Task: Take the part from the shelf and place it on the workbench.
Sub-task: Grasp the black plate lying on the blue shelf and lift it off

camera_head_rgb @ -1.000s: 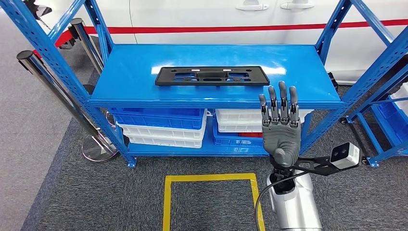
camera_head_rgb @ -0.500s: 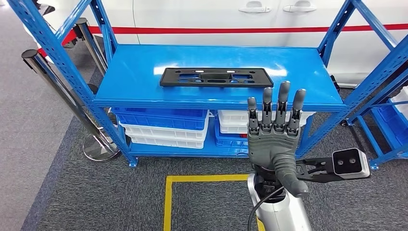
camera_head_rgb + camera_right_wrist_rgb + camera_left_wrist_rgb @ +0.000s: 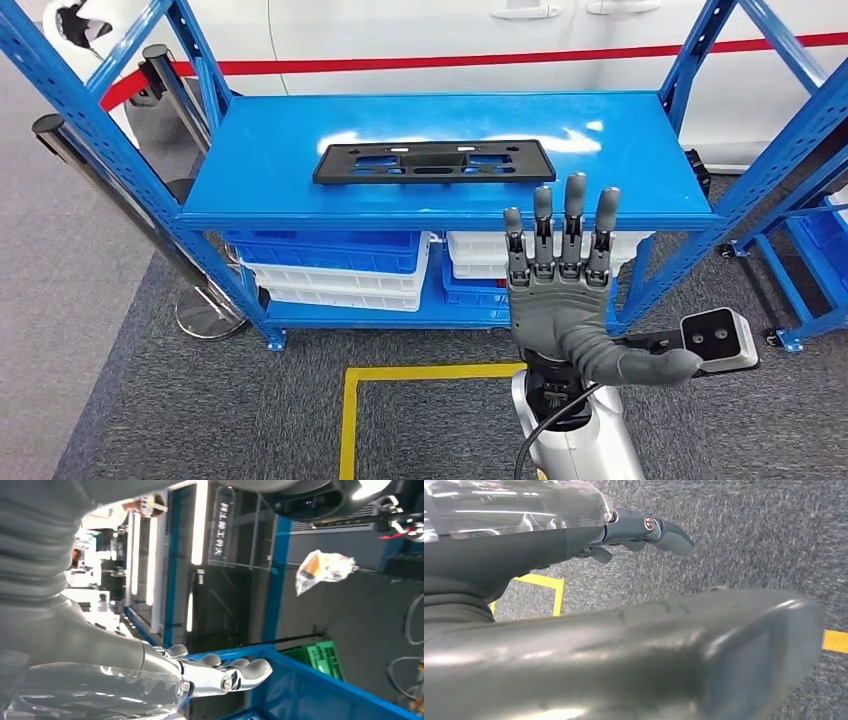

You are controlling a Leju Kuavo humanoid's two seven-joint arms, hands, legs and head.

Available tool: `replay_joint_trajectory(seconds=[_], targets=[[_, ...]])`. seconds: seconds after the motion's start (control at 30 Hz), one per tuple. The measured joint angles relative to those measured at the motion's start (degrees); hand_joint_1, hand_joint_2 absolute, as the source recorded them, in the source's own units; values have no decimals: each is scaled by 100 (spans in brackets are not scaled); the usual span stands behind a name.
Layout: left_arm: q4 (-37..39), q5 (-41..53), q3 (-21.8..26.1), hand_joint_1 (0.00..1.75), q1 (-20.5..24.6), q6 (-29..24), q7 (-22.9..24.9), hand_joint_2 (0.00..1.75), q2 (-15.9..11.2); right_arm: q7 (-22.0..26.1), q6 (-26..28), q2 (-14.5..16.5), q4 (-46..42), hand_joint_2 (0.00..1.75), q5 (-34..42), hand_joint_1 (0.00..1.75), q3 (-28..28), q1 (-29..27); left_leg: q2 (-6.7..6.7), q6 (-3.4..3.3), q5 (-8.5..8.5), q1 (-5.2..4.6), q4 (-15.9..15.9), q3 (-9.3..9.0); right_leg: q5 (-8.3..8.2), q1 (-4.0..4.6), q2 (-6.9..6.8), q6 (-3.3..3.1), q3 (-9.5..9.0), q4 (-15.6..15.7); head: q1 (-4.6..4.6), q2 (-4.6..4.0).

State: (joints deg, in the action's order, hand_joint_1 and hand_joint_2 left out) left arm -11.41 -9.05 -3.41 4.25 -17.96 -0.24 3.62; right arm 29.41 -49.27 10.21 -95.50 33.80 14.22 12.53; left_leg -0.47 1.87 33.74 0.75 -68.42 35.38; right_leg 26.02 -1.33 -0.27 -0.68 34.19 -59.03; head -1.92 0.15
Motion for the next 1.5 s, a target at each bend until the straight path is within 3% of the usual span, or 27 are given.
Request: replay_joint_trajectory(seconds=[0.07, 0.1, 0.17, 0.23, 0.3, 0.4, 0.47, 0.53, 0.6, 0.63, 0.67, 0.7, 0.77, 0.8, 0.87, 0.93, 1.0, 1.07, 1.13, 1.17, 1.2, 1.23, 1.27, 1.3, 1.33, 1.43, 1.5], targets=[[1, 0, 0, 0, -16, -4, 14, 0, 1, -20, 0, 0, 14, 0, -2, 0, 4, -4, 6, 23, 146, 9, -644, 386, 18, 6, -11, -17, -15, -3, -2, 0], [2, 0, 0, 0, -26, -6, 15, 0, 1, -23, 0, 0, 18, 0, -3, 0, 7, -5, 6, 21, 44, 9, -661, 440, 34, 7, -7, -17, -30, -4, -2, 0], [2, 1, 0, 0, -34, -8, 17, 0, 1, -33, 1, 0, 21, 0, -4, 0, 19, -4, 14, -15, -420, 7, -51, 217, 90, 5, 1, 2, -87, -3, -2, -1], [2, 13, -2, 0, -25, -15, 31, 0, 1, -44, 6, 1, 22, 0, -7, 0, 37, 5, 44, -88, -680, -20, 700, -118, 158, 17, 1, 57, -151, 1, -1, -1], [2, 35, -8, 0, -19, -29, 52, 0, 3, -53, 14, 2, 22, 0, -9, 0, 44, 15, 59, -176, -635, -50, 998, -249, 171, 28, -2, 141, -194, 3, 2, 0], [2, 69, -20, 0, -41, -50, 80, 0, 13, -60, 16, 3, 20, 0, -14, 0, 46, 34, 26, -311, -616, -35, 1083, -395, 162, 19, -2, 248, -220, -131, 7, -1], [2, 91, -36, 0, -43, -60, 94, 0, 17, -59, 15, 2, 16, 0, -13, 0, 46, 55, 12, -374, -586, -35, 1102, -533, 329, 9, 2, 276, 24, -566, 16, -1], [2, 110, -55, 0, -34, -62, 110, 0, 20, -58, 13, 2, 15, 0, -10, 0, 46, 58, 0, -407, -505, -56, 1102, -624, 566, 16, 9, 285, 545, -1280, 25, 0], [2, 119, -66, 0, -45, -60, 121, 0, 26, -58, 13, 2, 16, 0, -9, 0, 46, 51, -19, -413, -387, -80, 1102, -754, 658, 38, 15, 265, 933, -1570, 28, 0], [2, 119, -68, 0, -53, -60, 123, 0, 28, -58, 13, 2, 16, 0, -9, 0, 46, 51, -29, -411, -317, -92, 1103, -844, 580, 58, 18, 240, 979, -1421, 29, 0], [2, 119, -70, 0, -60, -60, 124, 0, 31, -58, 13, 2, 16, 0, -9, 0, 46, 50, -35, -409, -234, -104, 1104, -948, 374, 86, 21, 199, 951, -1109, 29, 0], [6, 120, -73, 0, -73, -60, 125, 0, 40, -59, 13, 1, 19, 0, -10, 0, 46, 48, -39, -408, -145, -110, 1106, -1039, -6, 122, 30, 135, 896, -716, 32, 0], [20, 121, -83, 0, -62, -57, 130, 0, 59, -59, 5, -1, 33, 0, -10, 0, 46, 42, -55, -374, 4, -117, 1144, -1164, -555, 189, 55, 25, 795, -192, 3, 0], [27, 122, -87, 0, -53, -56, 133, 0, 70, -59, -3, 0, 38, 0, -10, 0, 45, 43, -56, -349, 35, -117, 1169, -1222, -669, 212, 68, -14, 760, -77, -11, 0], [31, 125, -93, 0, -13, -58, 137, 0, 72, -58, -27, 8, 30, 0, -9, 0, 45, 61, -49, -285, -70, -119, 1086, -1273, -538, 205, 74, -69, 599, 12, -16, 0], [31, 126, -97, 0, 6, -64, 137, 0, 69, -58, -62, 17, 25, 0, -7, 0, 45, 81, -35, -222, -346, -118, 537, -1037, -424, 162, 68, -111, 344, 143, -21, 0], [31, 126, -100, 0, 12, -72, 136, 0, 64, -58, -92, 21, 39, 0, -7, 0, 45, 87, -21, -142, -334, -88, -184, -530, -285, 119, 52, -115, 85, 230, -33, 0], [31, 123, -100, 0, 2, -75, 134, 0, 58, -58, -105, 22, 58, 0, -8, 0, 46, 83, -8, -63, 200, -41, -489, -92, -115, 81, 55, -102, -163, 258, -36, 0], [33, 121, -99, 0, -25, -75, 133, 0, 49, -58, -108, 22, 73, 0, -9, 0, 46, 79, 6, -15, 675, 6, -297, 146, 76, 36, 85, -64, -432, 259, -37, 0], [36, 121, -98, 0, -41, -75, 133, 0, 43, -59, -109, 22, 83, 0, -9, 0, 46, 77, 12, 0, 619, 29, -53, 209, 178, 15, 97, -38, -569, 257, -38, 0], [42, 122, -99, 0, -62, -75, 133, 0, 38, -62, -107, 22, 97, 0, -10, 0, 46, 73, 23, 11, 235, 51, 269, 248, 281, 1, 103, -7, -678, 256, -37, 0], [52, 122, -99, 0, -76, -75, 133, 0, 34, -74, -101, 21, 120, 0, -13, 0, 45, 67, 46, 14, -315, 61, 579, 289, 381, -3, 111, 27, -769, 222, -41, 0], [63, 126, -101, 0, -85, -75, 133, 0, 33, -87, -91, 20, 140, 0, -20, 0, 44, 61, 66, -5, -810, 61, 785, 317, 484, 2, 119, 73, -824, 190, -41, 0], [73, 127, -102, 0, -82, -75, 132, 0, 33, -109, -80, 21, 158, 0, -29, 0, 43, 54, 80, -39, -1168, 52, 880, 344, 569, 10, 126, 122, -853, 160, -40, 0], [79, 127, -102, 0, -70, -76, 131, 0, 33, -127, -75, 22, 169, 0, -37, 0, 43, 56, 86, -88, -1275, 37, 867, 364, 635, 12, 131, 170, -882, 138, -38, 0], [79, 128, -102, 0, -26, -80, 118, 0, 28, -153, -71, 29, 163, 0, -44, 0, 42, 87, 57, -227, -1190, 40, 849, 321, 809, -20, 100, 273, -903, 67, -14, 0], [79, 132, -102, 0, -4, -80, 106, 0, 25, -166, -54, 28, 163, 0, -49, 0, 42, 96, 48, -291, -1141, 37, 885, 270, 1062, -21, 71, 297, -591, -511, 3, 0]])
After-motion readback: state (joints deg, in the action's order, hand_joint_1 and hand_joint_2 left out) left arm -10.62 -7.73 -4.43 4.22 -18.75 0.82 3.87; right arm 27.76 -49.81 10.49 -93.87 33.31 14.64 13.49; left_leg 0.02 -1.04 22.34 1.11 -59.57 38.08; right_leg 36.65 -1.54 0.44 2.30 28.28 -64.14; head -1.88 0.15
